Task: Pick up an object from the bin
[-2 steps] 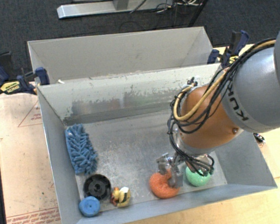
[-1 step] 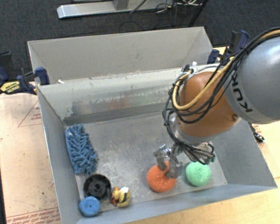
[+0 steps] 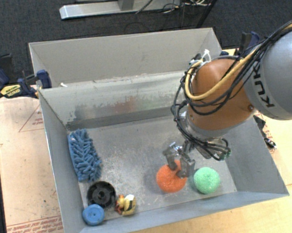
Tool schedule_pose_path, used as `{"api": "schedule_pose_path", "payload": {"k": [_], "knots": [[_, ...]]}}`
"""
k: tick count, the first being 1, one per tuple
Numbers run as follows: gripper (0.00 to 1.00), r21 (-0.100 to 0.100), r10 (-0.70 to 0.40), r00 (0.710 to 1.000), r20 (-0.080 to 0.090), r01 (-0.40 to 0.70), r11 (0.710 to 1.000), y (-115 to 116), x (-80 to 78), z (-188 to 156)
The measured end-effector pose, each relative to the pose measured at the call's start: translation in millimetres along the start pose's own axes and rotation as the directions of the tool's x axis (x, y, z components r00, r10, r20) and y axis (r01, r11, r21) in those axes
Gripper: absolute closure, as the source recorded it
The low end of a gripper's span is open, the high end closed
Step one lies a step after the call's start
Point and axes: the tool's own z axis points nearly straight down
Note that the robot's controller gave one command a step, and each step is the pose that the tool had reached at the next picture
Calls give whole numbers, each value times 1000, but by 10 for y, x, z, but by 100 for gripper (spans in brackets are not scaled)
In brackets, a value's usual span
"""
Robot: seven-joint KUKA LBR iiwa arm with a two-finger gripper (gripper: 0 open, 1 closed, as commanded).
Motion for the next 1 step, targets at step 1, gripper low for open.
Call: {"api": "schedule_pose_path", "payload": {"k": [1], "knots": [[100,6,7,1000,14,-7,1000,198,-140,-1254]]}}
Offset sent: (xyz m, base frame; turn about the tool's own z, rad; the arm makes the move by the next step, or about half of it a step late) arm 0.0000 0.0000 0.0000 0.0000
